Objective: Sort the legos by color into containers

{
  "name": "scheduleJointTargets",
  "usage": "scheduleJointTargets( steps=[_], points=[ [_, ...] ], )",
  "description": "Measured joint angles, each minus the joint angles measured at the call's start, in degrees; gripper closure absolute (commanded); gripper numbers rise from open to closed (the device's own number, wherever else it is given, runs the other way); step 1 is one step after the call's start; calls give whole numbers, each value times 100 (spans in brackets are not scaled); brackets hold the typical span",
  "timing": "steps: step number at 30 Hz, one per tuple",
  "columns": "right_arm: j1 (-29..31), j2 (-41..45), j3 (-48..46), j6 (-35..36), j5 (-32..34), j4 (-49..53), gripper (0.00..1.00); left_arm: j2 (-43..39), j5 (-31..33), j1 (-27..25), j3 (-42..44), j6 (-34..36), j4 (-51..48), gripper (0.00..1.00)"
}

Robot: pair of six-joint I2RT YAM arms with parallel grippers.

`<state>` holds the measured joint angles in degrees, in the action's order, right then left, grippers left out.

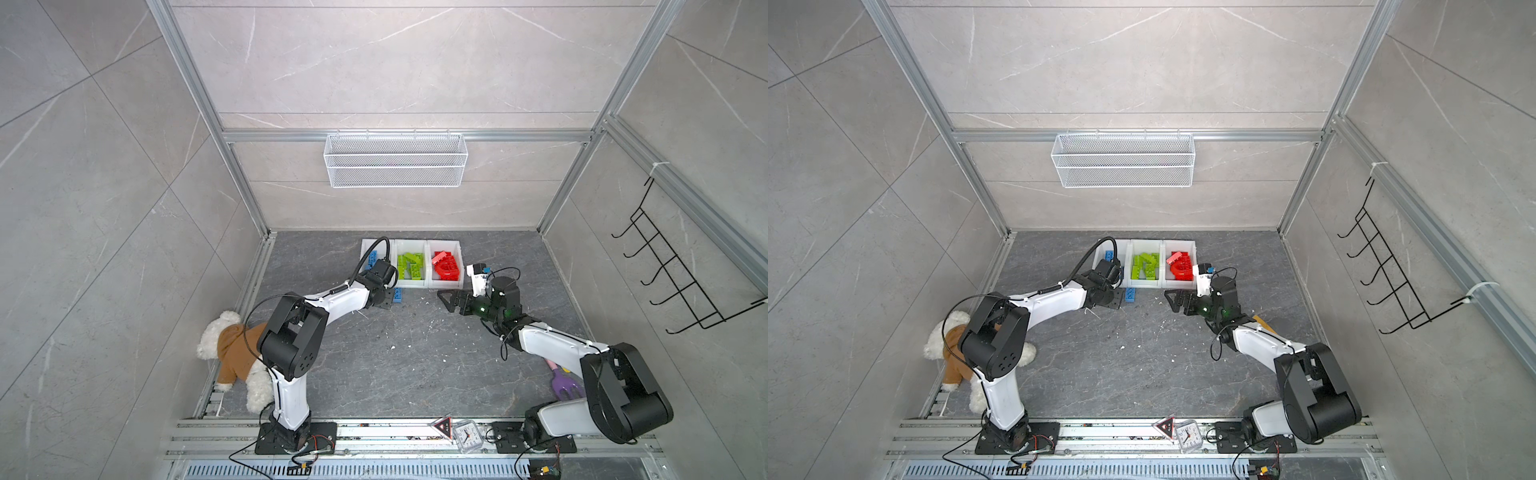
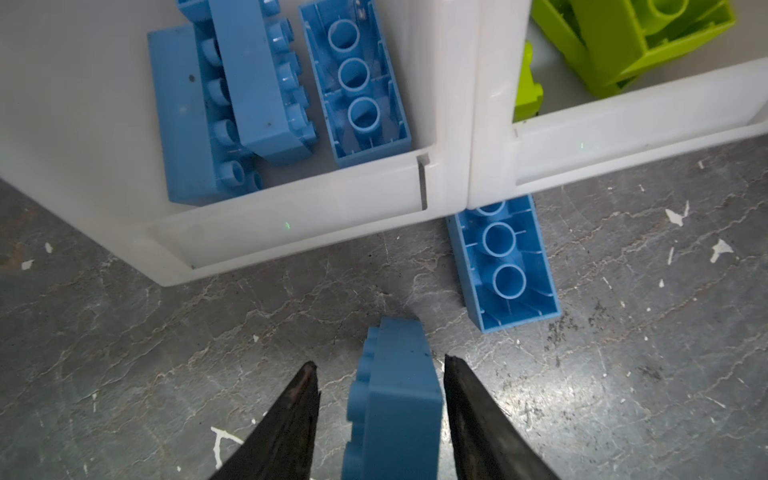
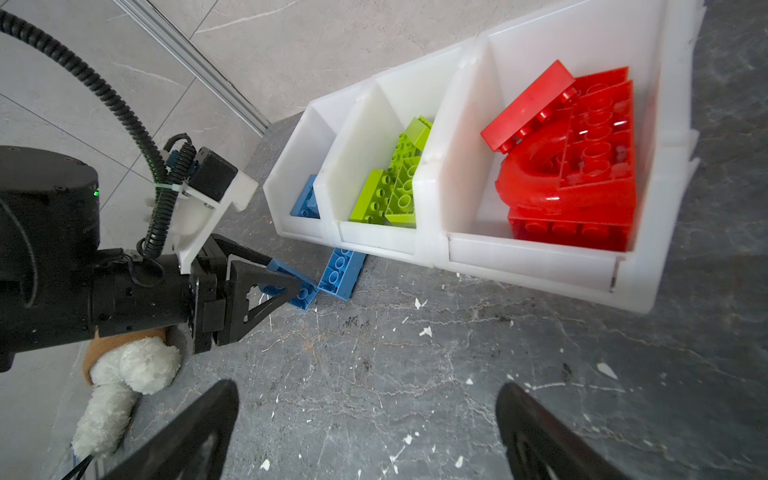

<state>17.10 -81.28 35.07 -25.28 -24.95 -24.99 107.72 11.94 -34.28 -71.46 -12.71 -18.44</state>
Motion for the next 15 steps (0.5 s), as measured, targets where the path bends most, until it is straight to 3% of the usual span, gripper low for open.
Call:
scheduleJointTargets(
  steps=[10, 15],
  points=[
    [0, -7, 20, 0, 0, 39, 2, 0, 0, -85, 0, -13, -26, 73],
    [0, -7, 20, 2, 0, 37, 2, -94, 68, -83, 0, -17, -243, 78]
  ],
)
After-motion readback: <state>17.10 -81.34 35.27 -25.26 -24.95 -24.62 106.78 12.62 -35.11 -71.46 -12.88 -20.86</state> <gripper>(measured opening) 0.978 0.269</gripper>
